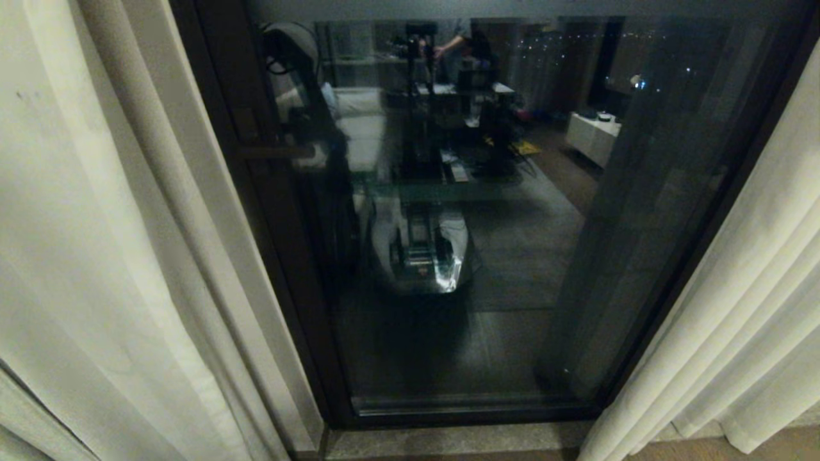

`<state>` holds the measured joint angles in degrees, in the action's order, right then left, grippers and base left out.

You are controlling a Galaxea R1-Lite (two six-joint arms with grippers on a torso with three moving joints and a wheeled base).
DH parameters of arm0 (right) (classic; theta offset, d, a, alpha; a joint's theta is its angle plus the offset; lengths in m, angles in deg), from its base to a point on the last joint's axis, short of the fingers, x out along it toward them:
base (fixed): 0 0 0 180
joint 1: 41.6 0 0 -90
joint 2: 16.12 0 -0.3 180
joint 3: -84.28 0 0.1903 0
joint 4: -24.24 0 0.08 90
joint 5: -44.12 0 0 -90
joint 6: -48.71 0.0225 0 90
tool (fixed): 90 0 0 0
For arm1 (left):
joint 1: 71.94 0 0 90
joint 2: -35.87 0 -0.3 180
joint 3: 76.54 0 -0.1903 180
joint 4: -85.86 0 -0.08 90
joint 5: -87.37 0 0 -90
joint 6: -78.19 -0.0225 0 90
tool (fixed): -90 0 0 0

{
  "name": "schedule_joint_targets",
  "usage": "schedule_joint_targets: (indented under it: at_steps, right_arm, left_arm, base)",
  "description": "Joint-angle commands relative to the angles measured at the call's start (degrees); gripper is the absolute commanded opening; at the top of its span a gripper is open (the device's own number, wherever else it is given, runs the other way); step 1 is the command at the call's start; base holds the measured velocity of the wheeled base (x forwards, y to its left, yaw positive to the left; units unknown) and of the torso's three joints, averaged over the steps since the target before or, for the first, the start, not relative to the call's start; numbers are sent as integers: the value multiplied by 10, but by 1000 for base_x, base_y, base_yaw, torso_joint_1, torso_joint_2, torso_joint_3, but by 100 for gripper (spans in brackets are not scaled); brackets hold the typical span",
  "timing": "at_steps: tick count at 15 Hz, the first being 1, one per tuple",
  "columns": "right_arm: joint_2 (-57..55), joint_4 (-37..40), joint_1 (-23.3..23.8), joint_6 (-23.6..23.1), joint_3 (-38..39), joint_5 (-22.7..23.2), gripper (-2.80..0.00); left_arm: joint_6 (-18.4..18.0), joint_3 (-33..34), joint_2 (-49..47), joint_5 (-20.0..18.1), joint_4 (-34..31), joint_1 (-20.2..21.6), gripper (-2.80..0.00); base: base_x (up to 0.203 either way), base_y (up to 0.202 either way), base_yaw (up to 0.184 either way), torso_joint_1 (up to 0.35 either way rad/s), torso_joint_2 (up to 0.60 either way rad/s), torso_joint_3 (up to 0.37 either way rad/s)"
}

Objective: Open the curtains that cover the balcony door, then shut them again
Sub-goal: Pull the inner curtains open on both sides

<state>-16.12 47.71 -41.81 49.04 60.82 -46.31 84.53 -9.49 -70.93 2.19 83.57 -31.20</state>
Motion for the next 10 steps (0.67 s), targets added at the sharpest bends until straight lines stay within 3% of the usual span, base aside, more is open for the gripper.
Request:
schedule_joint_targets:
  at_steps: [1, 10]
  right_arm:
    - [-1, 0, -1, 0, 0, 0, -280]
    - [-1, 0, 0, 0, 0, 0, -280]
  left_arm:
    - [2, -19, -32, 0, 1, 13, -280]
    - [10, -70, -93, 1, 0, 50, -280]
  base:
    - [0, 0, 0, 0, 0, 0]
    - [0, 0, 0, 0, 0, 0]
